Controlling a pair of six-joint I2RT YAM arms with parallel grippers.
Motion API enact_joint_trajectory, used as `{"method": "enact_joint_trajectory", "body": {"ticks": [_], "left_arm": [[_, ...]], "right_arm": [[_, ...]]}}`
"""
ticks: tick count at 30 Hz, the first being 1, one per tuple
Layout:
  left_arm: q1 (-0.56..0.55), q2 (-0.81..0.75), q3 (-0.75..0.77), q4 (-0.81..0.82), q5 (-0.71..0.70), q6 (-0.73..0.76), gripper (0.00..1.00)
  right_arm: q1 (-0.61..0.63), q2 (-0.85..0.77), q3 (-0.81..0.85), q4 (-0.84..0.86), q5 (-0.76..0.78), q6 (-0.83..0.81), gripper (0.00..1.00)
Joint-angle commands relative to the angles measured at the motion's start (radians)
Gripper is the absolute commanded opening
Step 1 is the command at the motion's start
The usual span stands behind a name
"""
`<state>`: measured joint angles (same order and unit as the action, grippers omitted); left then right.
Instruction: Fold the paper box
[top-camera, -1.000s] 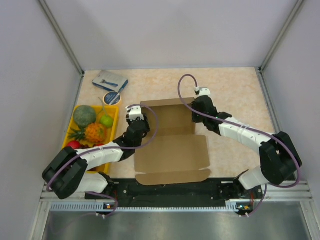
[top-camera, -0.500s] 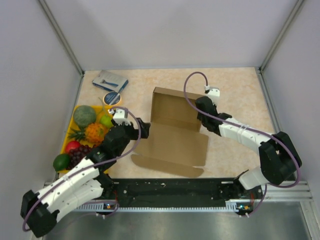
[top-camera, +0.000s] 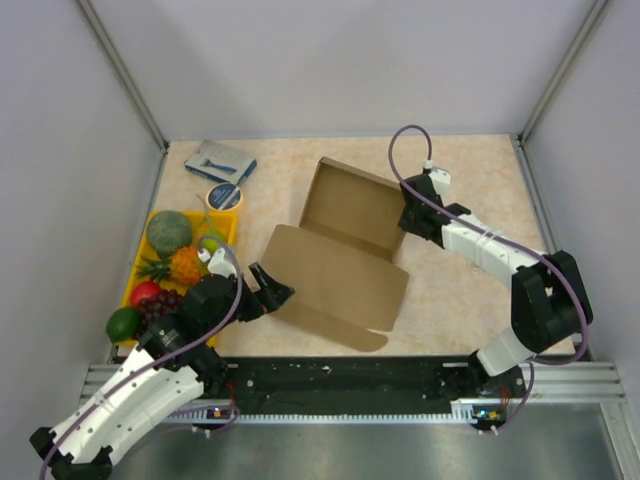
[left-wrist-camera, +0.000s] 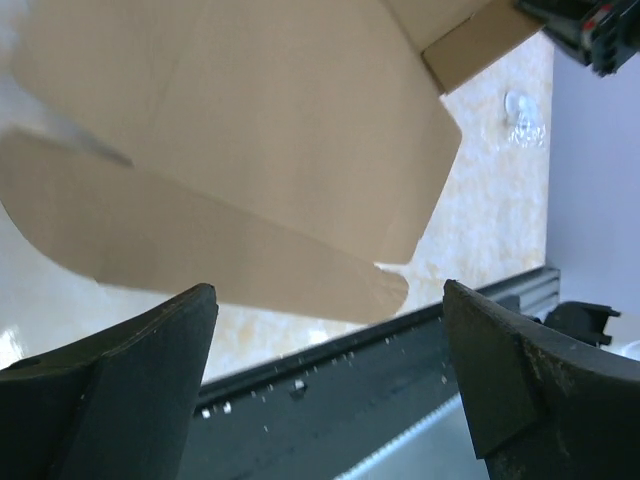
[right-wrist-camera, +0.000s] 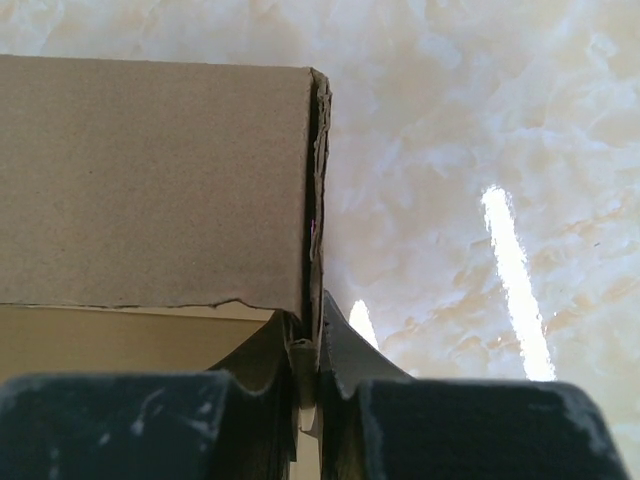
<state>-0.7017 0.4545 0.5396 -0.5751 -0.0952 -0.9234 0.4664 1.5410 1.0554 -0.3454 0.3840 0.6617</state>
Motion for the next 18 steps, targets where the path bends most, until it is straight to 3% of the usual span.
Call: {"method": "enact_joint_trajectory", "body": {"ticks": [1,3,5,13,16,18], "left_arm": [[0.002,-0.051,-0.062,-0.120,0.105,-0.277,0.98],[0.002,-0.030,-0.095,-0.175,0.104,-0.340,0.98],[0.002,0.005,-0.185,-0.108,0.146,-0.380,0.98],[0.001,0.052,-0.455,0.364,0.132,-0.477,0.95],[0.001,0.058,-0.478,0.415,0.101,-0.480,0.82],[-0.001,0.064,-0.483,0.471,0.068,-0.483,0.63]], "right_arm": [[-0.011,0.022,0.067,-0.035,-0.097,0.052,0.00],[-0.015,0.028,0.071,-0.037,-0.102,0.055,0.00],[-0.015,0.028,0.069,-0.038,-0.105,0.055,0.00],[-0.026,0.015,0.069,-0.038,-0.131,0.062,0.00],[-0.026,0.016,0.069,-0.038,-0.154,0.064,0.00],[-0.025,0.018,0.061,-0.038,-0.157,0.068,0.00]]}}
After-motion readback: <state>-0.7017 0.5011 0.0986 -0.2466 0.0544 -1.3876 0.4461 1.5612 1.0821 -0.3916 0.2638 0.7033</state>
